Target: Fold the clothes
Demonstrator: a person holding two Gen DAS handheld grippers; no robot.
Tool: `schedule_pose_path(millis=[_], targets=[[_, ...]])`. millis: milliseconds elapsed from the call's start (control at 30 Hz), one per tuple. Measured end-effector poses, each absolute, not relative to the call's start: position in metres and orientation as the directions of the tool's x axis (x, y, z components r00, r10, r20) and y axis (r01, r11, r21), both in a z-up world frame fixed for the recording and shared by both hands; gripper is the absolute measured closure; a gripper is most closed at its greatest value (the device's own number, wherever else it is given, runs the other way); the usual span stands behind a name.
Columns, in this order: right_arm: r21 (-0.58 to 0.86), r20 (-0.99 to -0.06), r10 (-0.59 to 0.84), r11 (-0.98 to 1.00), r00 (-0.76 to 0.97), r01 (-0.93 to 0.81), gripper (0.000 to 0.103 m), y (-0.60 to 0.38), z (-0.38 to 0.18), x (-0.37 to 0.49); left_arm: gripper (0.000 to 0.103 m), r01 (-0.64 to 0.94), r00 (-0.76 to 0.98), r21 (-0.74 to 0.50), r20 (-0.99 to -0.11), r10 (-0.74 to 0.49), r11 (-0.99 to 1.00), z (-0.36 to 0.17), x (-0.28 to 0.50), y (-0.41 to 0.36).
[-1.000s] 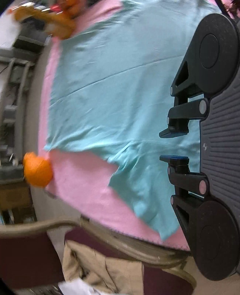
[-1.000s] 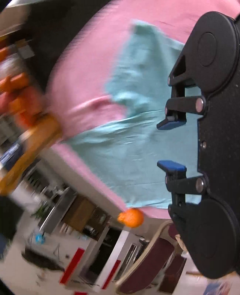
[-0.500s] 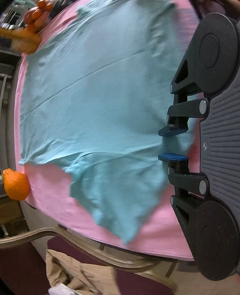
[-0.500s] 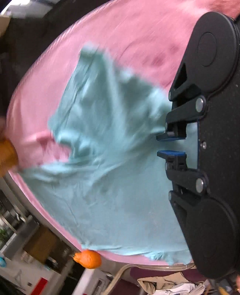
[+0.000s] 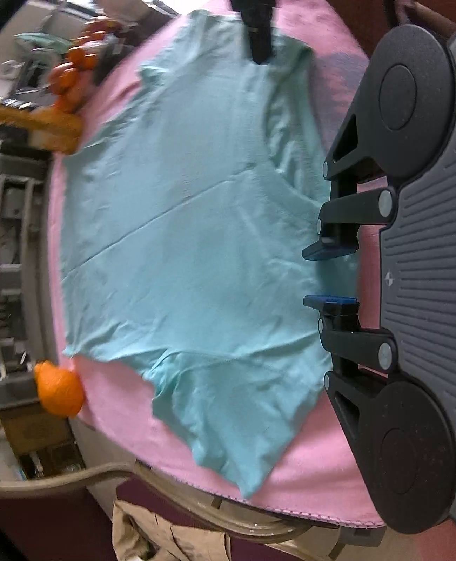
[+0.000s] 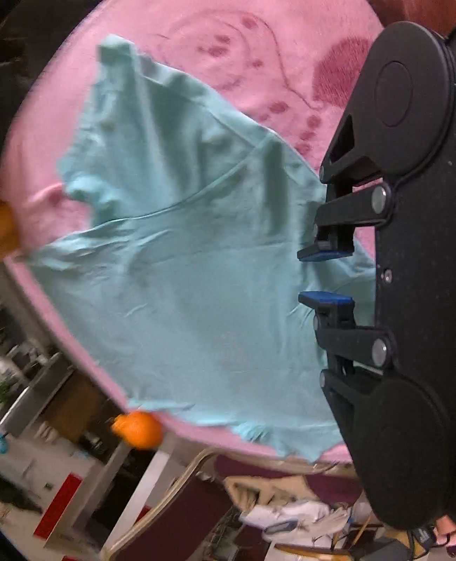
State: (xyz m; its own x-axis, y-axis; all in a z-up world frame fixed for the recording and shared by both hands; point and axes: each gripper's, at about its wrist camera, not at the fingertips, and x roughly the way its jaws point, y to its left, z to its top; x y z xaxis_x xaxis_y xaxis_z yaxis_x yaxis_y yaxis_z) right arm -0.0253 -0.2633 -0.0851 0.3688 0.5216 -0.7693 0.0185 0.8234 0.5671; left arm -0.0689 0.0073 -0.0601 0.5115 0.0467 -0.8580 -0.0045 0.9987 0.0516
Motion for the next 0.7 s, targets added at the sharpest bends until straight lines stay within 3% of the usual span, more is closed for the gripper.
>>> schedule_pose_path(millis=[100,233,333,467,700], targets=[[0.55,-0.79,0.516,0.835,0.333,0.012,0.086,-0.263,-0.087,-0.028,0.076,0.004,0.504,0.105,-0.859,0.089,0.994,-0.061,-0.078,0.005],[0.545,-0.796,0.515,0.839,0.318,0.007,0.086,-0.269,-0.082,-0.042,0.079,-0.025,0.472,0.036,-0.88,0.044,0.999,-0.057,-0.096,0.012],[0.556,-0.781,0.519,0.831,0.347,0.007,0.076,-0.276,-0.076,-0.05,0.082,-0.028,0.497,0.011,-0.868,0.023,1.0,-0.051,-0.099,0.011],[0.56,-0.735,0.479,0.828,0.479,0.03,0.073,-0.29,-0.059,-0.043,0.077,-0.014,0.547,0.054,-0.835,0.053,0.998,-0.029,-0.08,-0.001],[0.647,-0.699,0.354,0.683,0.622,0.338,0.069,-0.359,-0.06,-0.028,0.071,0.039,0.527,0.047,-0.85,0.019,0.998,-0.023,-0.039,-0.041]])
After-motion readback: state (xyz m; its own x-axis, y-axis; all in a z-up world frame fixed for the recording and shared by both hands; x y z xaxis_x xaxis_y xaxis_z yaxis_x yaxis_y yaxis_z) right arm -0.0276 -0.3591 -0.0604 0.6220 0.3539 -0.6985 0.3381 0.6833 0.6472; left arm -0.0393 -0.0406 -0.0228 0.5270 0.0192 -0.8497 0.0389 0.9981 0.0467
